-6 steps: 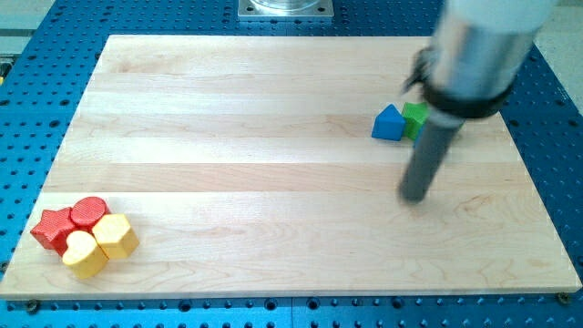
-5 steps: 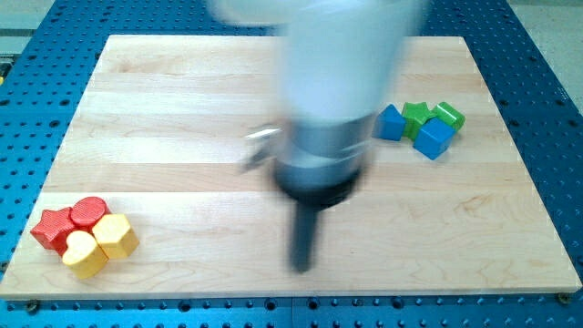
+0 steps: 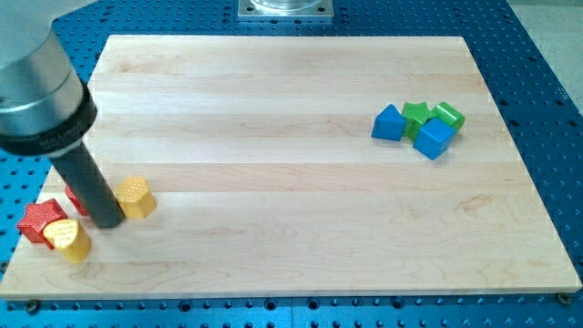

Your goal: Place the yellow hexagon at the center left side of the board

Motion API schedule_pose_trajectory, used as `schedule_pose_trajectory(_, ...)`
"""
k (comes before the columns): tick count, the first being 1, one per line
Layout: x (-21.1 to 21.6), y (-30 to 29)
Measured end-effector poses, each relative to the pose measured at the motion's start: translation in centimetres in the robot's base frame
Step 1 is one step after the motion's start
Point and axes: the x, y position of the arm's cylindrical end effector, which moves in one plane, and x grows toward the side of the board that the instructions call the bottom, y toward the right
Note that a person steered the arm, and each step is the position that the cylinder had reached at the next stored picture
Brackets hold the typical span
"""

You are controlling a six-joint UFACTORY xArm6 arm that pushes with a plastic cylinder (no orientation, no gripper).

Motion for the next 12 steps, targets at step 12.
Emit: schedule_pose_trajectory(12, -2.4, 1.8)
